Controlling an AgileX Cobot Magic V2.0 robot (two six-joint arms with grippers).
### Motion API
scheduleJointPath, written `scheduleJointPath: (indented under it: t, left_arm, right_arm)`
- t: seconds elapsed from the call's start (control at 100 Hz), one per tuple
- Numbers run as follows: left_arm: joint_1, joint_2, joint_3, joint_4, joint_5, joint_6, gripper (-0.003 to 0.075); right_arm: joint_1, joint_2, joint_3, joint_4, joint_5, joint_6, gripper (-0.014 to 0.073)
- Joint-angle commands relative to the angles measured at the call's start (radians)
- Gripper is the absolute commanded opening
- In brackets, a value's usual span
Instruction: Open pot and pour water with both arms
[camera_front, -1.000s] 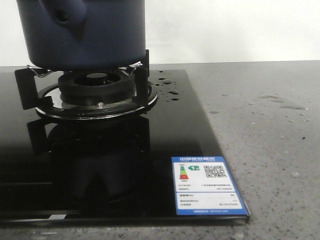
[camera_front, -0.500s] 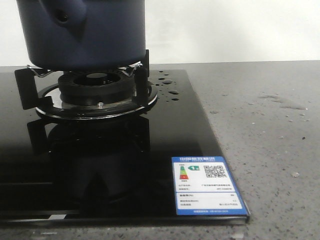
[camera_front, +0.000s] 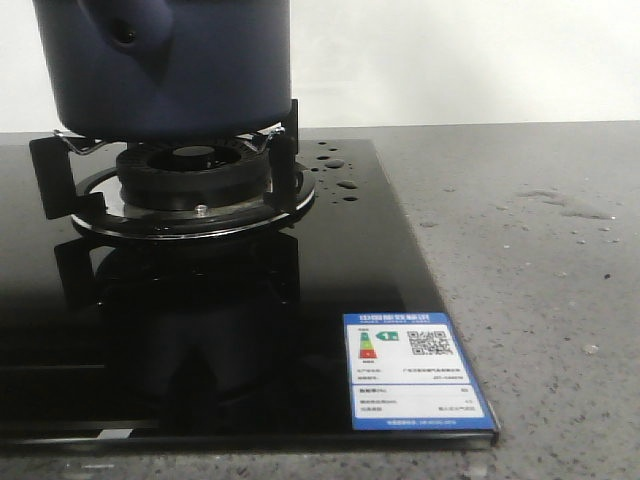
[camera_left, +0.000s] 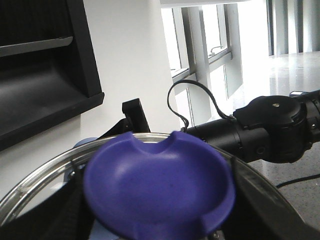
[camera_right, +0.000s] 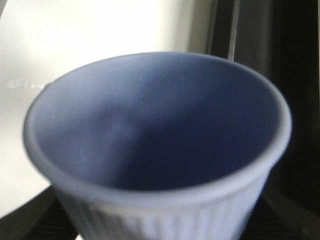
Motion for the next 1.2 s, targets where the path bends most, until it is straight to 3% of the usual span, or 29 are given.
scheduleJointPath:
  t: [0.0, 0.11, 0.29, 0.4, 0.55, 0.74, 1.0, 1.13, 1.19]
  left_arm:
    - [-0.001, -0.025, -0.039, -0.104, -0.005, -0.006, 0.027]
    - [-0.001, -0.025, -0.039, -0.104, -0.005, -0.006, 0.027]
    - [-0.001, -0.025, -0.039, -0.104, -0.005, -0.006, 0.027]
    - [-0.001, -0.025, -0.039, -0.104, -0.007, -0.006, 0.027]
    - [-0.001, -0.019, -0.039, -0.082, -0.013, -0.006, 0.027]
    - [-0.001, 0.024, -0.039, -0.081, -0.009, -0.006, 0.027]
    - [-0.001, 0.08, -0.039, -0.089, 0.043, -0.006, 0.027]
    - [-0.001, 0.091, -0.039, -0.089, 0.064, -0.006, 0.027]
    - [-0.001, 0.091, -0.039, -0.087, 0.064, -0.006, 0.027]
  right_arm:
    - [-0.001, -0.039, -0.029, 0.122, 0.043, 0.176, 0.0299]
    - [0.013, -0.047, -0.01, 0.212, 0.144, 0.319, 0.0299]
    - [0.005, -0.072, 0.004, 0.405, 0.358, 0.43, 0.03]
    - [-0.03, -0.127, 0.057, 0.47, 0.385, 0.488, 0.03]
    - [-0.12, -0.252, 0.218, 0.489, 0.374, 0.682, 0.03]
    - [-0.285, -0.401, 0.546, 0.489, 0.155, 0.849, 0.03]
    - [-0.477, -0.449, 0.87, 0.513, -0.333, 0.881, 0.03]
    - [-0.491, -0.449, 0.908, 0.553, -0.368, 0.881, 0.0321]
    - [-0.491, -0.449, 0.909, 0.553, -0.368, 0.881, 0.0382]
